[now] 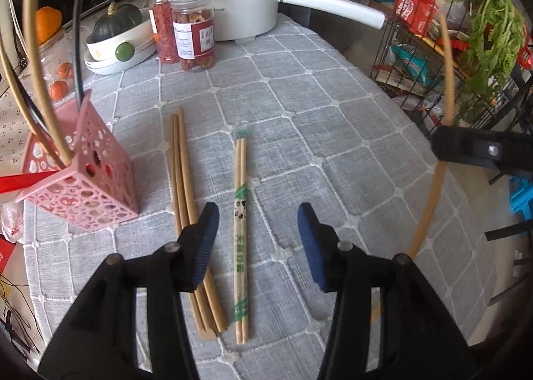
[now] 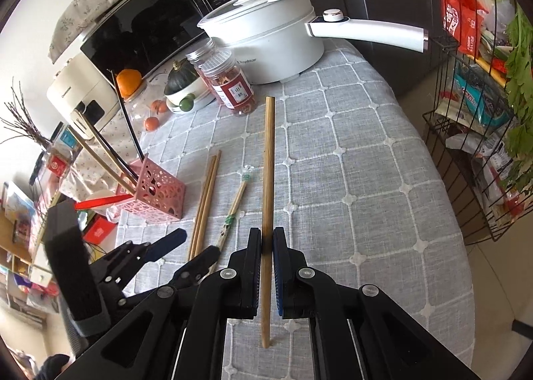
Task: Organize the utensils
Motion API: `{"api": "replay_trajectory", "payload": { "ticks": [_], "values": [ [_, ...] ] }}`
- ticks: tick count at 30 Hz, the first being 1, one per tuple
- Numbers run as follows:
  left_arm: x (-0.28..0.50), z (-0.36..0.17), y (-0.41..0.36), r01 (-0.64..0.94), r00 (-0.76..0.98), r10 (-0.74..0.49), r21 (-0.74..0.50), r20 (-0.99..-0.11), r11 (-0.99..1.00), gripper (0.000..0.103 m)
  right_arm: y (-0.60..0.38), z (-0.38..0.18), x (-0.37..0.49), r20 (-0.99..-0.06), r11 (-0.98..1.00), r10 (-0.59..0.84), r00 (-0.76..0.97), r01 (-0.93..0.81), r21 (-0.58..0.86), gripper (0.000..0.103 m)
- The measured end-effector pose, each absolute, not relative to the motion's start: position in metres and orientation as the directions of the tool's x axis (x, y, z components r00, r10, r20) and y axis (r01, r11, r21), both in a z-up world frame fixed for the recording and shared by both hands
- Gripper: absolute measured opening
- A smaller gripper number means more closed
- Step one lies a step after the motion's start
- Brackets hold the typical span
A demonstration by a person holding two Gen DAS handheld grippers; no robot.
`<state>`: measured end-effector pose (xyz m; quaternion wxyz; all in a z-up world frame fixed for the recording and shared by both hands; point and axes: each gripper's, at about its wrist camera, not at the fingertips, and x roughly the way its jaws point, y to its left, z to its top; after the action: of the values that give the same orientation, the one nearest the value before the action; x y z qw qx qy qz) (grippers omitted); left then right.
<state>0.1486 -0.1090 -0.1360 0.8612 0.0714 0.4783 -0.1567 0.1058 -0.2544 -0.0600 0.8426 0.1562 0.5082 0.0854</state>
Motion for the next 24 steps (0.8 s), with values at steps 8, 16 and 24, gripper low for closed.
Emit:
{"api": "replay_trajectory", "payload": {
  "ticks": [8, 16, 24],
  "values": [
    [0.197, -0.171, -0.132, 0.280, 0.438, -0.100, 0.030, -0.893, 0.960, 0.021, -0.271, -0.072, 0.123, -0.842, 0.939, 0.295, 0.452, 0.027, 0.344, 0.007],
    [0.189, -0.157, -0.131, 0.270, 0.445, -0.101, 0.025, -0.890, 0.963, 0.006, -0.283, -0.074, 0.124, -0.838, 0.934, 0.297, 0.458, 0.043, 0.354, 0.007],
    [0.126, -0.097, -0.116, 0.348, 0.526, -0.215, -0.023, -0.823, 0.937, 0.006, -0.279, -0.048, 0.107, -0.809, 0.935, 0.291, 0.510, 0.029, 0.354, 0.007]
  ]
}}
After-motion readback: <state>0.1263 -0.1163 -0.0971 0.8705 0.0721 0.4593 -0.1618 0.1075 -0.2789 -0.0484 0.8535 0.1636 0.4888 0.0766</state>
